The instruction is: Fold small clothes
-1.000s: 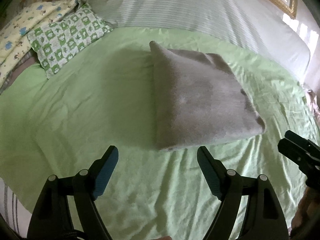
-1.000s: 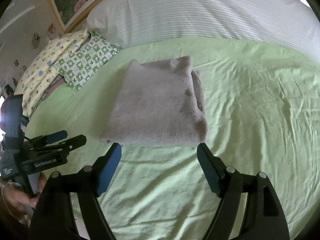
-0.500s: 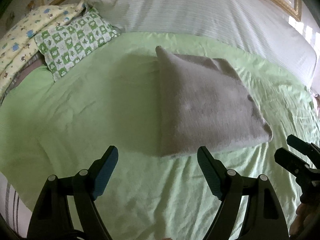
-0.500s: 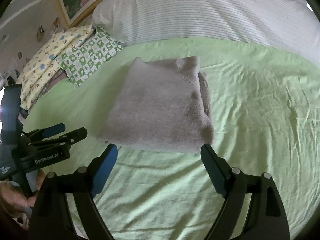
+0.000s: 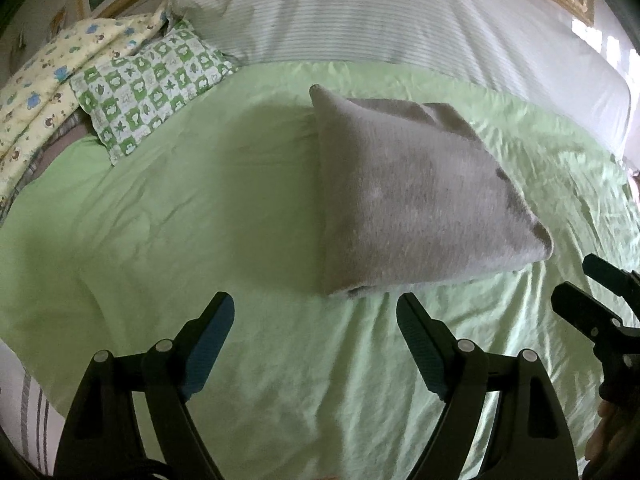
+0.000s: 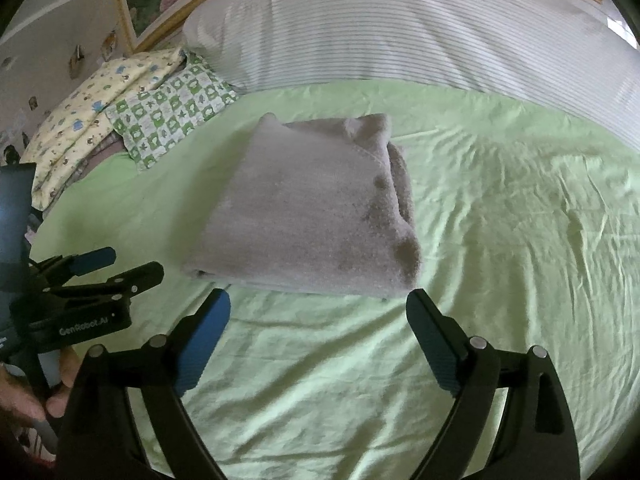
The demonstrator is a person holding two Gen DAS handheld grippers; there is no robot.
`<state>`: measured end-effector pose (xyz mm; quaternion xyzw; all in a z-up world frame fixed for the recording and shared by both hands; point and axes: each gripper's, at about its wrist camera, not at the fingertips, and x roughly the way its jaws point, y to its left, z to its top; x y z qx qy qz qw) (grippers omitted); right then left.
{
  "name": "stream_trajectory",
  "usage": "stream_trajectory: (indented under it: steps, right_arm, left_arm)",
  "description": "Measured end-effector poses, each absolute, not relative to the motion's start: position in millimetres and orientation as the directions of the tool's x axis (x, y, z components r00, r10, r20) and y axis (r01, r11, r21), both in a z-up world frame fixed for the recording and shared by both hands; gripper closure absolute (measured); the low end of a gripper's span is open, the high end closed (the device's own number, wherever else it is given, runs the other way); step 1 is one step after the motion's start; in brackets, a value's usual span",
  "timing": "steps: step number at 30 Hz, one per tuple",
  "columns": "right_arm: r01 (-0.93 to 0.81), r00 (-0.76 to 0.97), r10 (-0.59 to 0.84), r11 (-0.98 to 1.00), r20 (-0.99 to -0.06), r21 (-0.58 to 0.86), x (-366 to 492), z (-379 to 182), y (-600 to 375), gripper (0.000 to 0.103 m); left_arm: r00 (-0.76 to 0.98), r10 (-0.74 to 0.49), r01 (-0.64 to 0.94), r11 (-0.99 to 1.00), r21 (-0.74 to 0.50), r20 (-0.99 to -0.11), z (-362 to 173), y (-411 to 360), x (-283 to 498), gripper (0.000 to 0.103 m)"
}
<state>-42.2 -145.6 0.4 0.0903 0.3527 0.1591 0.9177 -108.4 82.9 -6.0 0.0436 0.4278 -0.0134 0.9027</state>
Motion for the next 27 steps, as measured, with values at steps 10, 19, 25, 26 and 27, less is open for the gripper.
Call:
stream_trajectory:
  steps: [10, 19, 25, 26, 27]
  right_arm:
    - [-0.235, 0.704, 0.353, 0.934, -0.616, 0.268, -37, -3, -142, 0.012]
    - [-0.233, 0.708, 0.352, 0.935, -0.613, 0.267, -25, -4, -141, 0.012]
    - [-0.223, 0.706, 0.345, 0.937, -0.618, 0.269, -19, -5, -144, 0.012]
    - [-0.221, 0.707, 0.344, 0.938, -0.618, 0.269, -18, -5, -144, 0.012]
    - [-0.219, 0.708, 0.343, 0.938, -0.617, 0.27, -17, -5, -146, 0.012]
  left_arm:
    - [0.64, 0.01, 0.074, 0.994, 0.075, -0.768, -9, 87, -100, 0.019]
    - [0.634, 0.006, 0.081, 0.994, 0.074, -0.774, -11, 88, -87, 0.019]
    - [0.638, 0.001, 0.087, 0.994, 0.072, -0.77, -11, 86, -86, 0.019]
    - [0.64, 0.001, 0.087, 0.993, 0.074, -0.768, -11, 86, -87, 0.018]
    - [0.64, 0.0, 0.089, 0.993, 0.075, -0.768, -12, 85, -86, 0.018]
